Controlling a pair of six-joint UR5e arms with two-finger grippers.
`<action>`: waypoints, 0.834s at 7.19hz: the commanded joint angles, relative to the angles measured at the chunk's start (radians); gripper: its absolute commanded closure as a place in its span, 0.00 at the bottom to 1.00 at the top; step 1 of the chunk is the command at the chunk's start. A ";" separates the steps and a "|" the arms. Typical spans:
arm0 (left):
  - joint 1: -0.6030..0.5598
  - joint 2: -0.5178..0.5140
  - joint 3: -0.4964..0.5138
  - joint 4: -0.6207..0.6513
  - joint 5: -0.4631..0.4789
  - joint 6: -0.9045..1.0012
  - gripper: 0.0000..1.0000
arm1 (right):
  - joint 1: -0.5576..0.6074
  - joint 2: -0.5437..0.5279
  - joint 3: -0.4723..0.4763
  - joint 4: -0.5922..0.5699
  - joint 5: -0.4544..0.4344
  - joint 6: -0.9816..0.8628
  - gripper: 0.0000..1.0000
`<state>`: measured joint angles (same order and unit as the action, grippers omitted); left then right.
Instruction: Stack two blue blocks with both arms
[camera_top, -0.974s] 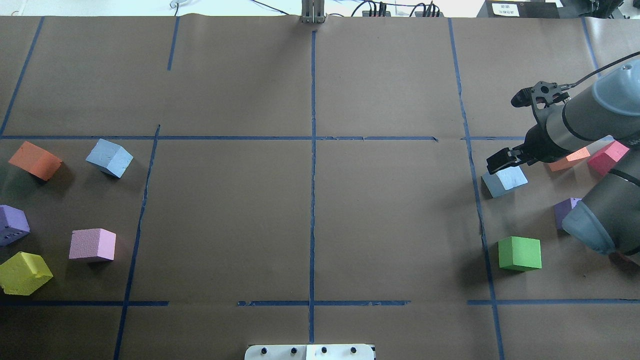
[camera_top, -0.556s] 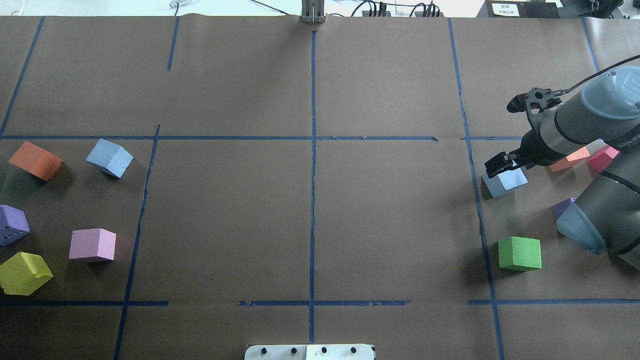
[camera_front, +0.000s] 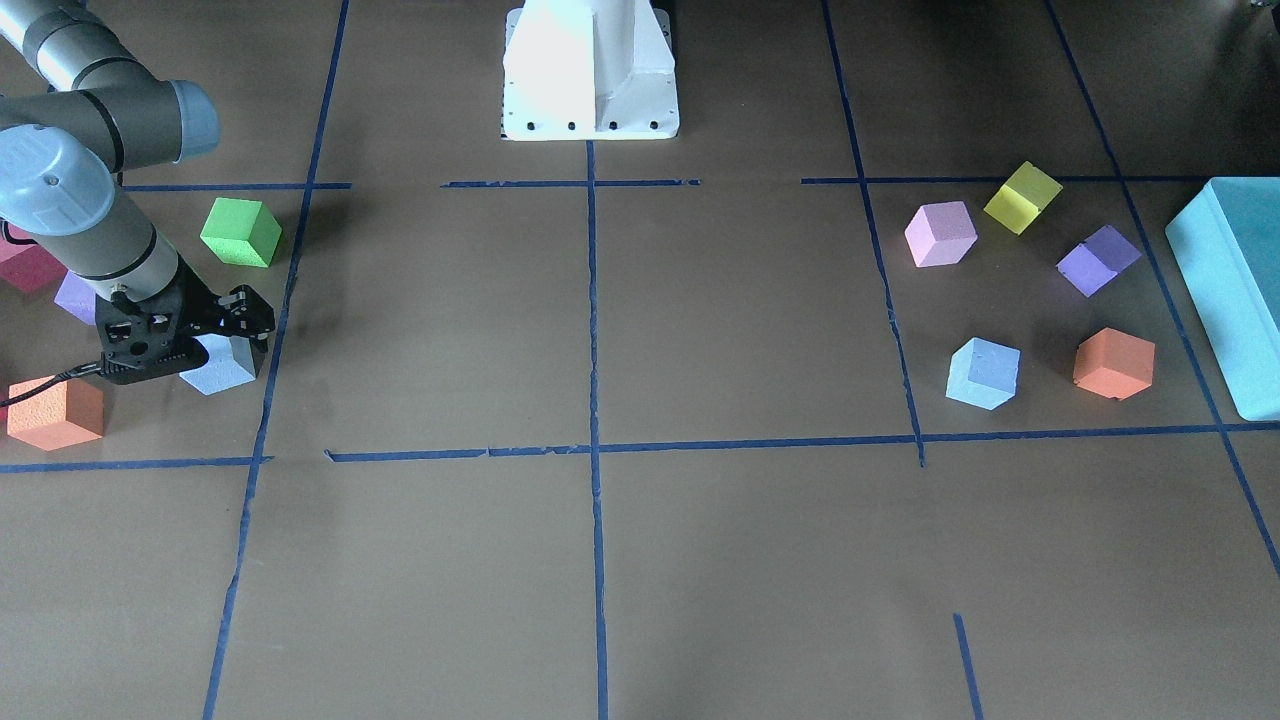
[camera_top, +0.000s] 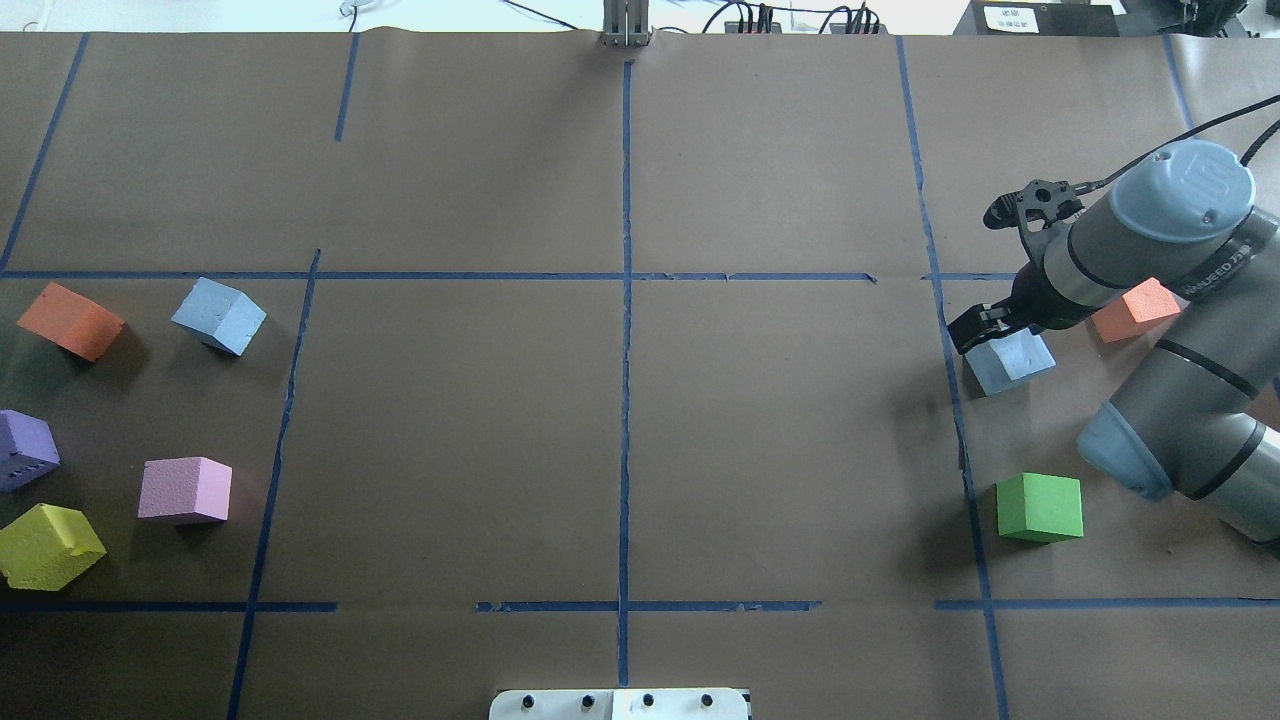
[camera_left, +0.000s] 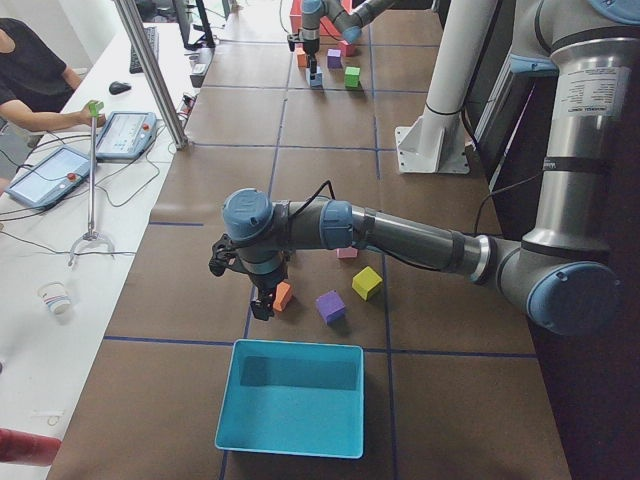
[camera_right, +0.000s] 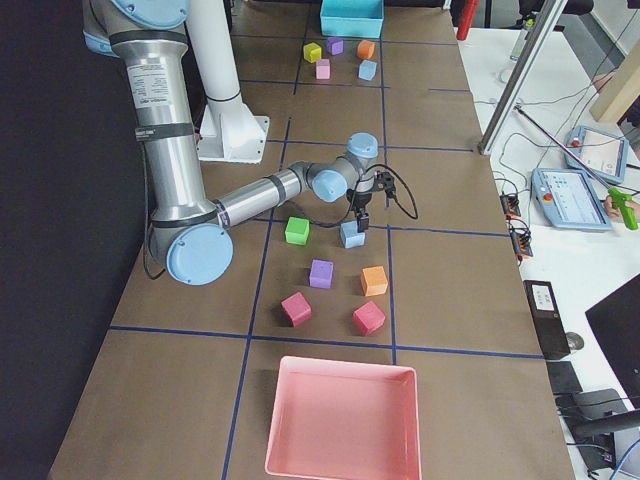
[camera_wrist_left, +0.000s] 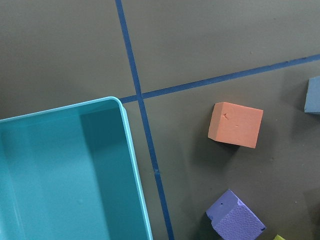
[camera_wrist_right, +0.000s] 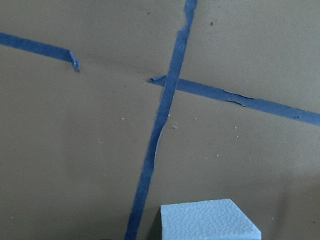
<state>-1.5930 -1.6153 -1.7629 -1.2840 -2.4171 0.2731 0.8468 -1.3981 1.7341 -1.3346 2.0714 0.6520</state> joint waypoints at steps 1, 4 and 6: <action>-0.001 0.000 0.000 -0.001 -0.005 0.000 0.00 | 0.009 -0.001 0.015 -0.002 0.000 -0.002 0.05; -0.001 0.000 -0.001 -0.001 -0.005 0.000 0.00 | 0.011 -0.005 0.028 -0.002 -0.017 0.005 0.05; -0.001 0.000 -0.001 -0.001 -0.005 0.000 0.00 | 0.011 -0.041 0.027 -0.002 -0.033 -0.003 0.05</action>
<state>-1.5938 -1.6153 -1.7640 -1.2855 -2.4221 0.2730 0.8572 -1.4208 1.7617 -1.3361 2.0459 0.6522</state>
